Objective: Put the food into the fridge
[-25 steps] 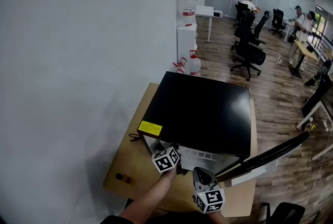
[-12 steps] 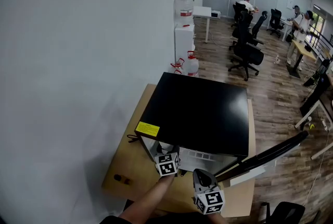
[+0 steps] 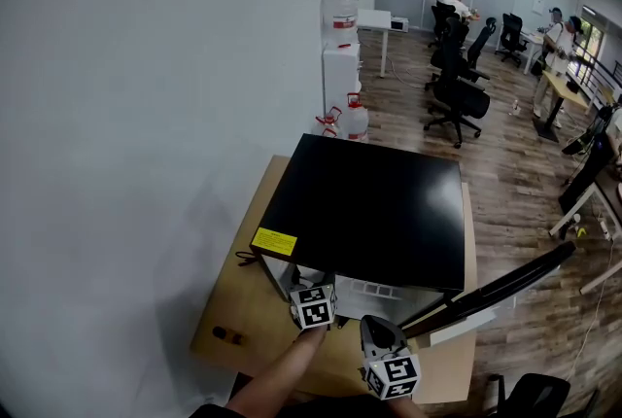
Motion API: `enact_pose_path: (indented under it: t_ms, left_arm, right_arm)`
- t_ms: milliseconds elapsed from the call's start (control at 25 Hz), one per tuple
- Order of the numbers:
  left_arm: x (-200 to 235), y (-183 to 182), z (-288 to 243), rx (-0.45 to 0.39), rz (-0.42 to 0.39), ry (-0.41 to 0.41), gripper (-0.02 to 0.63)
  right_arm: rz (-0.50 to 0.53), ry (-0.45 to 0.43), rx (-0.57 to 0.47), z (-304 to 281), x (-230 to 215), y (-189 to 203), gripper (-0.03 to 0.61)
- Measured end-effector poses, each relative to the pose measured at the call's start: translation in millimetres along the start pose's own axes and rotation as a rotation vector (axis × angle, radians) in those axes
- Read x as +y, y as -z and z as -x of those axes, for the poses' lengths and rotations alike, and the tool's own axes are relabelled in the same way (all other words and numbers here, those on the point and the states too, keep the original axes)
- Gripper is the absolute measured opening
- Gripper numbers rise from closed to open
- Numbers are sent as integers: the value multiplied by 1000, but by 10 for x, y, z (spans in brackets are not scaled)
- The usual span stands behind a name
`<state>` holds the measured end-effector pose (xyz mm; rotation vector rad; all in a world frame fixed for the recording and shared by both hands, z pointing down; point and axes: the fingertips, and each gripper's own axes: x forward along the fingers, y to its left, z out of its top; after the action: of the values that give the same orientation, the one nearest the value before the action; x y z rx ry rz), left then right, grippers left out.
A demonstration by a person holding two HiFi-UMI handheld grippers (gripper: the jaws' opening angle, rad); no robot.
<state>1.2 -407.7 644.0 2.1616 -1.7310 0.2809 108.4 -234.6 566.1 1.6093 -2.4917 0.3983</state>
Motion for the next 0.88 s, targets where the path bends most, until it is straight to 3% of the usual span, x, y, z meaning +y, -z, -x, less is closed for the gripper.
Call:
enact_pose_path:
  t_ms: [240, 560, 880]
  left_arm:
    - [12, -3, -83, -18, -3, -32, 344]
    - [-5, 56, -83, 43, -12, 3, 363]
    - [-5, 15, -3, 39, -135, -9, 377]
  right_arm:
    - [-4, -8, 8, -41, 42, 29, 60]
    - [-3, -10, 14, -52, 64, 73, 60]
    - [1, -17, 20, -59, 91, 60, 60]
